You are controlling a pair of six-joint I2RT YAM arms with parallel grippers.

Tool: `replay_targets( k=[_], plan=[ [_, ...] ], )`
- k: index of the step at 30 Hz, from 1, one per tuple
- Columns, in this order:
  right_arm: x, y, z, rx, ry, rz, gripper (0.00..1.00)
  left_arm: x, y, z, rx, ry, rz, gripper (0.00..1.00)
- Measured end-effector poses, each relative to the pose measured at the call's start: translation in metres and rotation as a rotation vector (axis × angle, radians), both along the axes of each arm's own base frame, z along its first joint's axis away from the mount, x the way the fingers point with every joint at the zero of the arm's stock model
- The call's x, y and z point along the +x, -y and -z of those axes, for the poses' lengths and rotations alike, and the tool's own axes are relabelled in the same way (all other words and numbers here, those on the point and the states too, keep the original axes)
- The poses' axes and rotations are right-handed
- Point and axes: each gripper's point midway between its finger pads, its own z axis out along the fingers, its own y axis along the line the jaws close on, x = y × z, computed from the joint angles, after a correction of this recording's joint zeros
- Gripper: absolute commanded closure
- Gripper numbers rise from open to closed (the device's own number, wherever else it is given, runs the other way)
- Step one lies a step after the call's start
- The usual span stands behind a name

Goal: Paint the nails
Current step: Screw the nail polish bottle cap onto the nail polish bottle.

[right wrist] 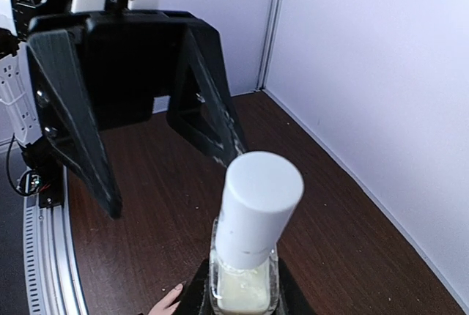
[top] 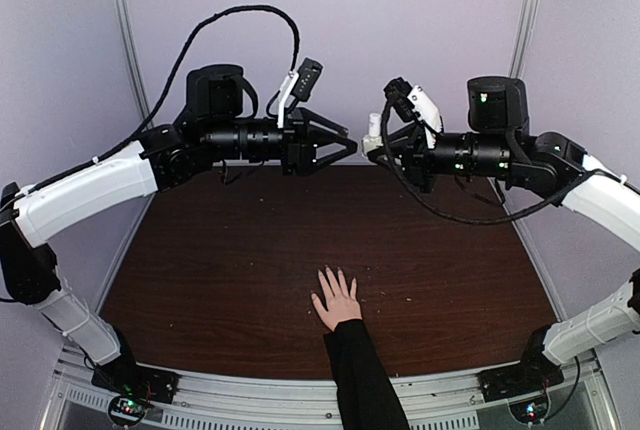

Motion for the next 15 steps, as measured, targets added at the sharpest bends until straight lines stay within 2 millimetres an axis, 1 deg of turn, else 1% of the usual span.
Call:
replay_targets(
  k=[4, 10, 15],
  plan=[
    [0.013, 0.005, 0.007, -0.024, -0.003, 0.078, 1.0, 0.009, -0.008, -0.013, -0.023, 0.013, -0.08, 0.43],
    [0.028, 0.004, 0.025, -0.064, -0.034, 0.145, 1.0, 0.024, -0.005, -0.011, -0.023, -0.016, -0.148, 0.44],
    [0.034, 0.004, 0.039, -0.099, -0.067, 0.171, 1.0, 0.034, 0.002, -0.012, -0.026, -0.035, -0.173, 0.47]
  ],
)
